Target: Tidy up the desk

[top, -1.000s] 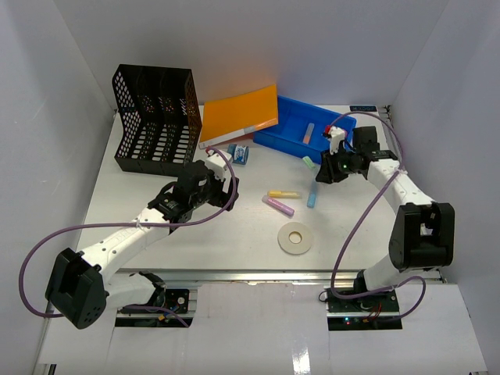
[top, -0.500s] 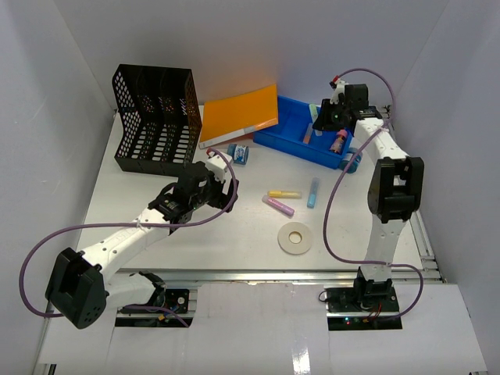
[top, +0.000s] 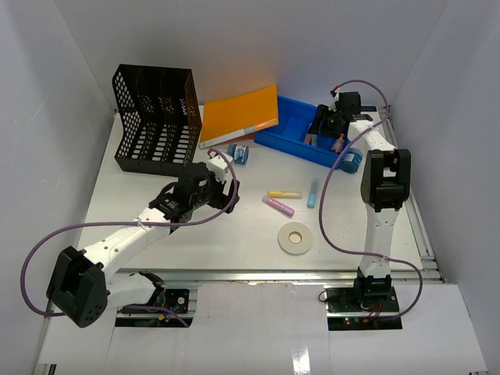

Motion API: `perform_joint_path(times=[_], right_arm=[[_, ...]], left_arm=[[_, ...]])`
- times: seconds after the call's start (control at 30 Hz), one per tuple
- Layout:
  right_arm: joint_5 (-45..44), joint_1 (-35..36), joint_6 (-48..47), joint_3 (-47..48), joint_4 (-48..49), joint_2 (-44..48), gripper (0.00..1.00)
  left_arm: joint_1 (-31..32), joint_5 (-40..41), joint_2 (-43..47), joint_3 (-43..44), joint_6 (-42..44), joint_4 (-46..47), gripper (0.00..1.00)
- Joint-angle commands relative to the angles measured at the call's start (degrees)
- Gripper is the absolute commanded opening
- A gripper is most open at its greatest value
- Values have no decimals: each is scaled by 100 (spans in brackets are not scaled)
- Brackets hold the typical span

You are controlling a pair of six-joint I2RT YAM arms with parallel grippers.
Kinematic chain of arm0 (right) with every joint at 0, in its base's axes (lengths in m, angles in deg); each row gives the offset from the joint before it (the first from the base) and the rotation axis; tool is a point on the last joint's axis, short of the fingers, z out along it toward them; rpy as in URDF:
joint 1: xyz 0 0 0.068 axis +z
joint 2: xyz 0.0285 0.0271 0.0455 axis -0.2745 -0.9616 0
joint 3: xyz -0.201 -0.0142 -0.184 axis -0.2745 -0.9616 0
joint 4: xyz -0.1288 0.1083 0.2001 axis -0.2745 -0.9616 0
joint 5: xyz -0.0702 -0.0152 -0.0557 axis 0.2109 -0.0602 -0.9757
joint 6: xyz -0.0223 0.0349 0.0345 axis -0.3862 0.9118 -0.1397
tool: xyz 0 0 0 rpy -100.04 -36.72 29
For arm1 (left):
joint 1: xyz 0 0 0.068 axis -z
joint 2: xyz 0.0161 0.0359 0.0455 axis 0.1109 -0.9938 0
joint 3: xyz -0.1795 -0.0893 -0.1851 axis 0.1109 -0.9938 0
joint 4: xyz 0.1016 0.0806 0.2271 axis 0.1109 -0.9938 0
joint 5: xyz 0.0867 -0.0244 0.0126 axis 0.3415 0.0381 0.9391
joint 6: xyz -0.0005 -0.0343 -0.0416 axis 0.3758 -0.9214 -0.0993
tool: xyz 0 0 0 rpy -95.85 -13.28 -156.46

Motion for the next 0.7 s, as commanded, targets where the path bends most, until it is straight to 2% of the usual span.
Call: perform_joint_path(times=[0.0,0.1,0.2,0.33,0.4,0.5,0.53,0.67], right_arm=[[111,-96,15,63,349,255,69],[337,-135,-191,-135,330,601,73],[1061,-175,-961,-623,232,1271,78],[2014,-166,-2342,-1680,147,2511,79],[2483,-150,-2799,-2610,69,3394,79],[2782,-148,-3335,-3394,-269,4107,79],[2758,-143,-3364,-3796,-275,4394,79],[2879,-158,-3418,-5049,4,5167,79]], left_arm=[[-29,-559,103,-43,-361,305,98],[-29,-1088,83,-133,-1079,710,98],[-29,-1523,-39,-340,-2225,1407,97],[-7,-1654,-478,-479,-3722,1891,89],[55,-1552,-721,-364,-4562,1872,83],[283,-1162,-1282,15,-5270,1364,79],[379,-1051,-1513,379,-5515,1091,79],[817,-558,-2632,1600,-6189,-500,80]])
